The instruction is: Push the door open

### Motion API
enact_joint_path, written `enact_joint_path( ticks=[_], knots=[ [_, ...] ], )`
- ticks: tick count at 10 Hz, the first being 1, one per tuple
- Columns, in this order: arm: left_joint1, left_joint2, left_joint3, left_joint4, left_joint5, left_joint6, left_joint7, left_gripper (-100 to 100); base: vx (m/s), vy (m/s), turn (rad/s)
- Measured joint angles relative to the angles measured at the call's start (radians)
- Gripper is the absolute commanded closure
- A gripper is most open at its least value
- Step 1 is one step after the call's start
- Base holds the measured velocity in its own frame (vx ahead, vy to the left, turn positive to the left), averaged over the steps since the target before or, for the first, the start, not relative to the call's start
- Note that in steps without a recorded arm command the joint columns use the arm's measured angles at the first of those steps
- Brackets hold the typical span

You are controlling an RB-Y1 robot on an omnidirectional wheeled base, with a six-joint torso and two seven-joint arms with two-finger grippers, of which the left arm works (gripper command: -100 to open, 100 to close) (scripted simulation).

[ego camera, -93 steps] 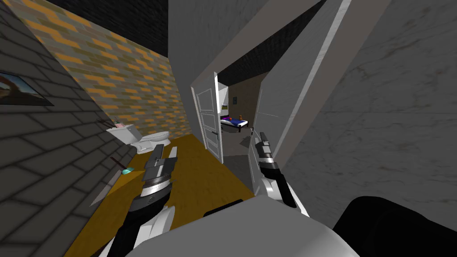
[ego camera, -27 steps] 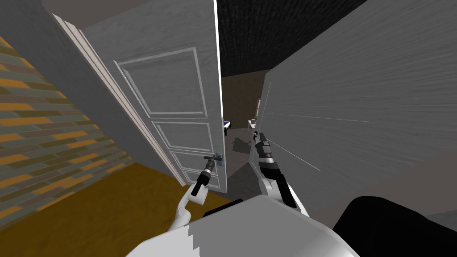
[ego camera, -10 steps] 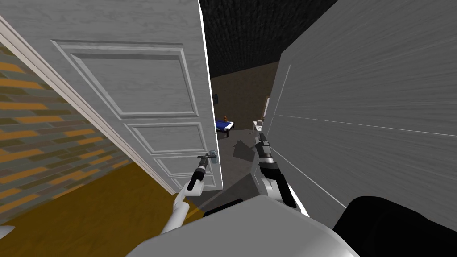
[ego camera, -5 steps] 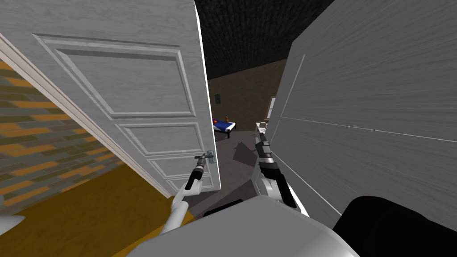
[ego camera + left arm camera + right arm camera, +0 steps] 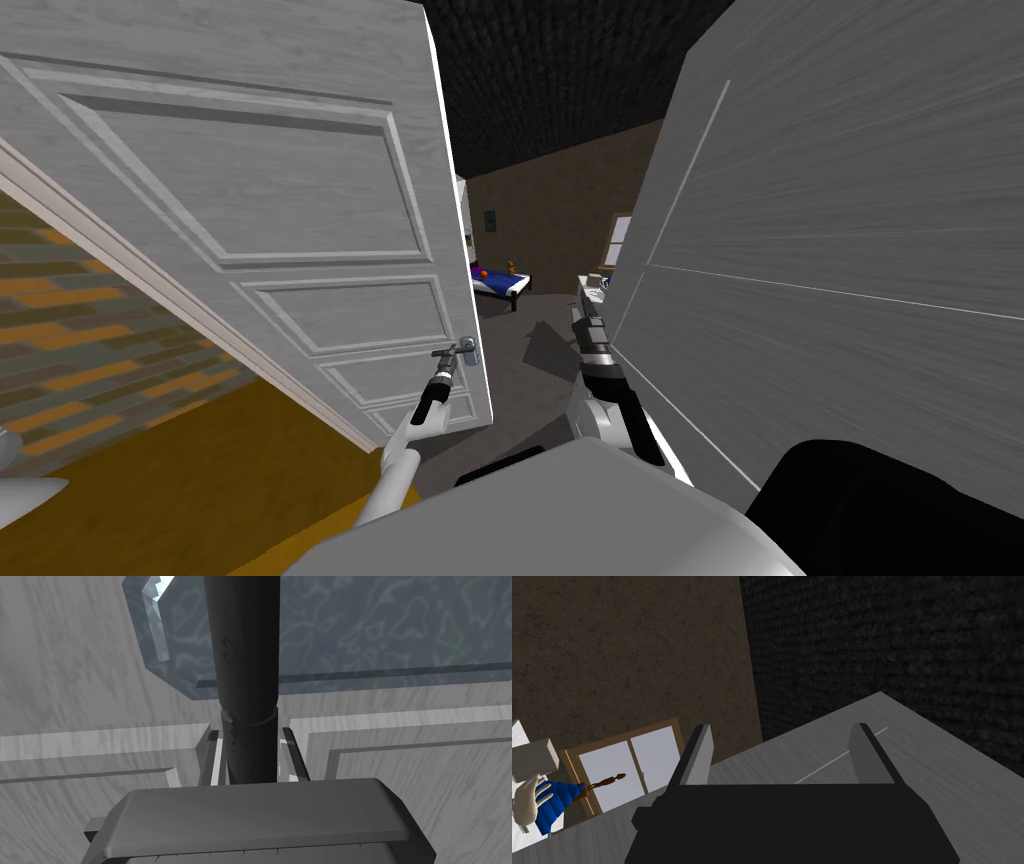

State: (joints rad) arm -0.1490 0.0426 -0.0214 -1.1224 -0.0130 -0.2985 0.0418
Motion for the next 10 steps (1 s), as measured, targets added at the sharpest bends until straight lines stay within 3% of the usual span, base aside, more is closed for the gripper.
enact_joint_path(
  ticks=[2, 3, 5, 9, 10],
  knots=[
    [0.006, 0.005, 0.013, -0.008, -0.001, 0.008, -0.01, 100, 0.184, -0.064, 0.092],
    [-0.002, -0.005, 0.028, 0.006, -0.003, 0.001, -0.021, 100, 0.186, -0.061, 0.068],
    [0.006, -0.019, 0.047, -0.011, -0.006, 0.007, -0.037, 100, 0.232, -0.1, 0.1],
    [0.009, -0.069, 0.097, -0.025, -0.008, 0.008, -0.067, 100, 0.153, -0.101, 0.105],
    [0.008, -0.069, 0.1, -0.026, -0.008, 0.006, -0.068, 100, 0.135, 0.007, 0.17]
  ],
)
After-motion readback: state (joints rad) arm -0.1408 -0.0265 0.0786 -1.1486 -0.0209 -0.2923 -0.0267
